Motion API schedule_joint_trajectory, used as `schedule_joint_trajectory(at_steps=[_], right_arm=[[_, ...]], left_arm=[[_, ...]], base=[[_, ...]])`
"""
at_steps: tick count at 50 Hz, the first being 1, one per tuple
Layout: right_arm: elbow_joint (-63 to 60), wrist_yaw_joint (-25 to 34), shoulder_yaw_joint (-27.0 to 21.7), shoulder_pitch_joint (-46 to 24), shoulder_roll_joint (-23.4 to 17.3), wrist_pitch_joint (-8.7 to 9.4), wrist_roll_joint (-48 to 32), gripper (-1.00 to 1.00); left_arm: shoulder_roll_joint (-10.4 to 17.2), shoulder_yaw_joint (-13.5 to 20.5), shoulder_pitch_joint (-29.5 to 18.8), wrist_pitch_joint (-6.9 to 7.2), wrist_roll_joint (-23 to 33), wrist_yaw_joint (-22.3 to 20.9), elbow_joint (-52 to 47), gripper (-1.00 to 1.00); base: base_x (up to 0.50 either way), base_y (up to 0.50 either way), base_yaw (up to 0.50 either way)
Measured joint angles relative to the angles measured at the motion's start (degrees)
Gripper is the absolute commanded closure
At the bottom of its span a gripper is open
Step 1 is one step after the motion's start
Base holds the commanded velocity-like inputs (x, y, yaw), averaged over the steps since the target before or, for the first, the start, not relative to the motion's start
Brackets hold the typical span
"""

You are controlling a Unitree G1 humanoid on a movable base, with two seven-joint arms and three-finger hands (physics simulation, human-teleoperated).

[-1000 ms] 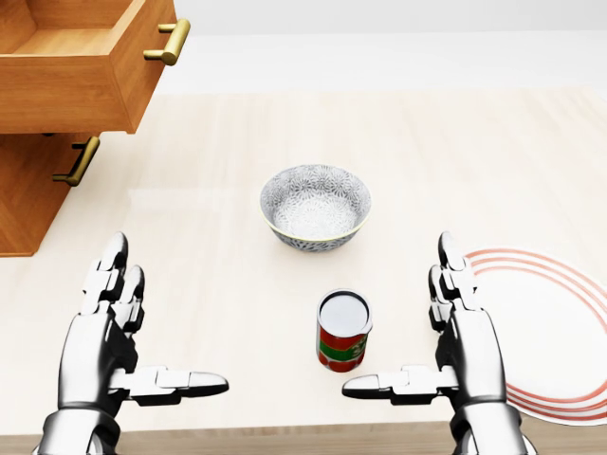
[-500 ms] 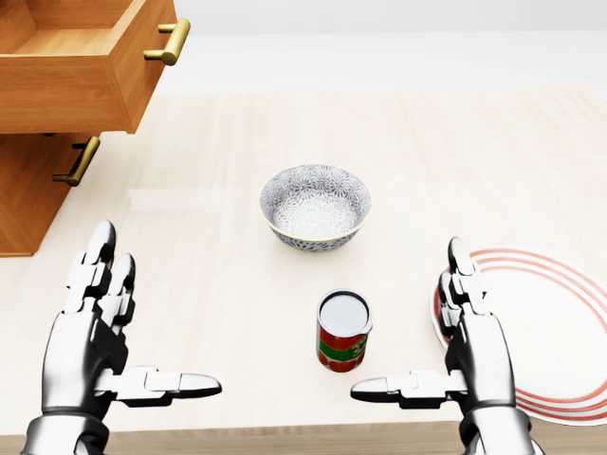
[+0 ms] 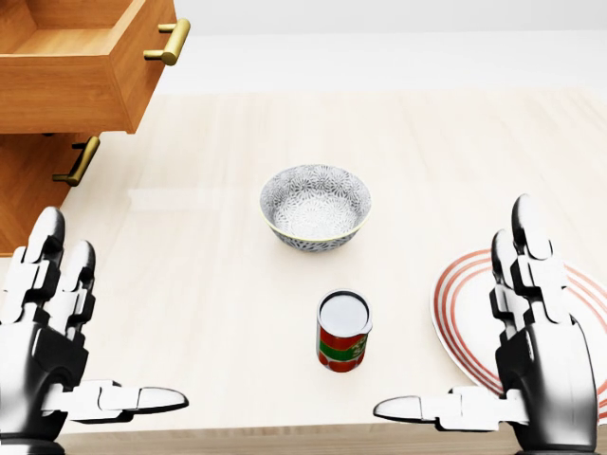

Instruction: Put the ketchup in the top drawer of the cabinet.

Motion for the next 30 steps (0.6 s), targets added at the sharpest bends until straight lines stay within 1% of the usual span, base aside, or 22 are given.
schedule_joint_trajectory(at_steps=[8,17,20,30], right_arm=[[-6.3,0.6,0.4,2.7,0.4,0.0,-0.5,-1.0],[-12.8,1.6,0.9,5.4,0.7,0.0,-0.2,-1.0],[-14.3,1.9,0.8,6.1,0.8,0.0,0.1,-1.0],[-16.2,2.7,0.4,7.0,1.1,0.0,0.9,-1.0]], left_arm=[[-0.1,1.1,1.3,0.05,-0.9,-0.7,-2.7,-1.0],[-0.3,2.4,2.8,0.9,-1.9,-1.6,-6.1,-1.0],[-0.4,2.7,3.3,1.15,-2.2,-1.9,-7.2,-1.0],[-0.8,3.5,4.2,1.76,-2.9,-2.6,-9.5,-1.0]], base=[[0.0,0.0,0.0],[0.0,0.0,0.0],[0.35,0.0,0.0],[0.5,0.0,0.0]])
